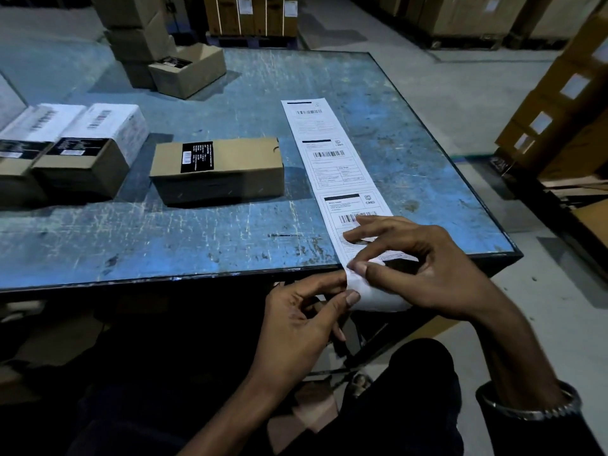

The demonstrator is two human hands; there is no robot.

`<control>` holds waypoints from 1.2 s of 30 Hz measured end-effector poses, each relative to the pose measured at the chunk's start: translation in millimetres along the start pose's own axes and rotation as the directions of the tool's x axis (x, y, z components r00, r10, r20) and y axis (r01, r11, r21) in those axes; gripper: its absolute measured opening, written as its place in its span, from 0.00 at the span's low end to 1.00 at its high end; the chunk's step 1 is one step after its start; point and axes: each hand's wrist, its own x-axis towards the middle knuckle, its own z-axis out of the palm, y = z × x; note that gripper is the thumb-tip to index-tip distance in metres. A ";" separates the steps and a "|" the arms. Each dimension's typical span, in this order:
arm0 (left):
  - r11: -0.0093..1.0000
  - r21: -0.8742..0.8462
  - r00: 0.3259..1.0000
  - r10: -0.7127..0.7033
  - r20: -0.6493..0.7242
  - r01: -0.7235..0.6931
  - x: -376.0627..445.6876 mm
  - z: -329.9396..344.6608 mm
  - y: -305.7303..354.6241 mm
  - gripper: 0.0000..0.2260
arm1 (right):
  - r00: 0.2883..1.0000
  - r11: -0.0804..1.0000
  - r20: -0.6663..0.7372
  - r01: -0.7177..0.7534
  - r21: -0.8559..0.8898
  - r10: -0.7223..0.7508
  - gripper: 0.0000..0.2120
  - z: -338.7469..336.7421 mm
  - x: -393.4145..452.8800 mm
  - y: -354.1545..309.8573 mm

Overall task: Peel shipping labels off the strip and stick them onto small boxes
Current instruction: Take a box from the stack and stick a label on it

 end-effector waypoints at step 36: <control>0.613 0.654 0.781 0.623 -0.054 -0.444 -6.4 -8.9 18.3 0.06 | 0.967 0.979 -0.153 -0.204 0.023 0.205 0.05 -18.1 21.1 9.0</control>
